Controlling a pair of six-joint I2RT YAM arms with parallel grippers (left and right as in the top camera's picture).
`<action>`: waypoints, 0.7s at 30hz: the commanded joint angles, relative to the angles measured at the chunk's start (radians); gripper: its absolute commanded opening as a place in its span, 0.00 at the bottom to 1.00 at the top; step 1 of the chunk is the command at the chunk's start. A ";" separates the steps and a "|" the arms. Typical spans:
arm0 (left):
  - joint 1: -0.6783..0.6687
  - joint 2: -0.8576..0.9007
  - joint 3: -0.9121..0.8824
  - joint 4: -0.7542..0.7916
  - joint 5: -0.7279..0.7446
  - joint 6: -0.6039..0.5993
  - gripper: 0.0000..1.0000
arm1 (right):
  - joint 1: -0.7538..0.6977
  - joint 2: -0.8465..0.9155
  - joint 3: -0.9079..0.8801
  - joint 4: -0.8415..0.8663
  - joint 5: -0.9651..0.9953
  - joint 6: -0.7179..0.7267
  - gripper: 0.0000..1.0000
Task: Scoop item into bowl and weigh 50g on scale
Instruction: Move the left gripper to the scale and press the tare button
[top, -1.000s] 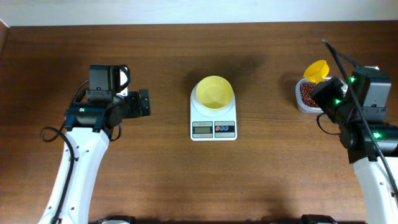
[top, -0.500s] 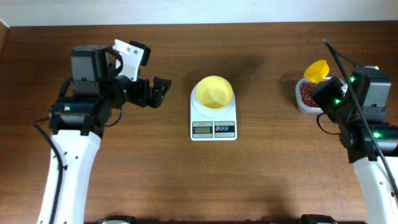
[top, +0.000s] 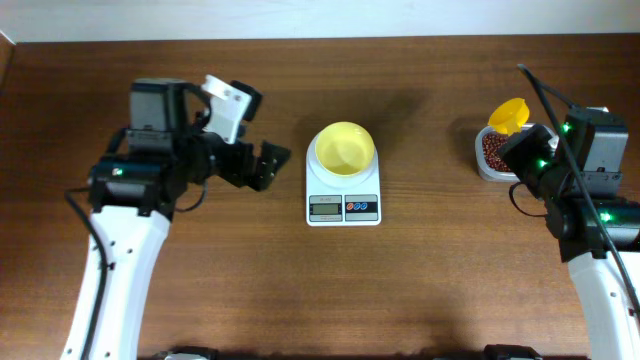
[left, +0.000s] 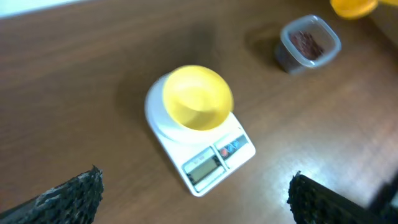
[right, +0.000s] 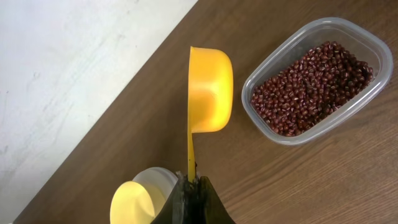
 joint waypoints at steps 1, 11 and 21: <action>-0.090 0.082 0.013 -0.018 0.022 0.012 0.99 | -0.004 0.001 0.013 0.004 0.017 -0.014 0.04; -0.259 0.166 -0.019 -0.053 -0.103 0.011 0.00 | -0.004 0.001 0.013 0.003 0.016 -0.014 0.04; -0.356 0.293 -0.035 -0.156 -0.291 -0.153 0.00 | -0.004 0.001 0.013 0.003 0.017 -0.014 0.04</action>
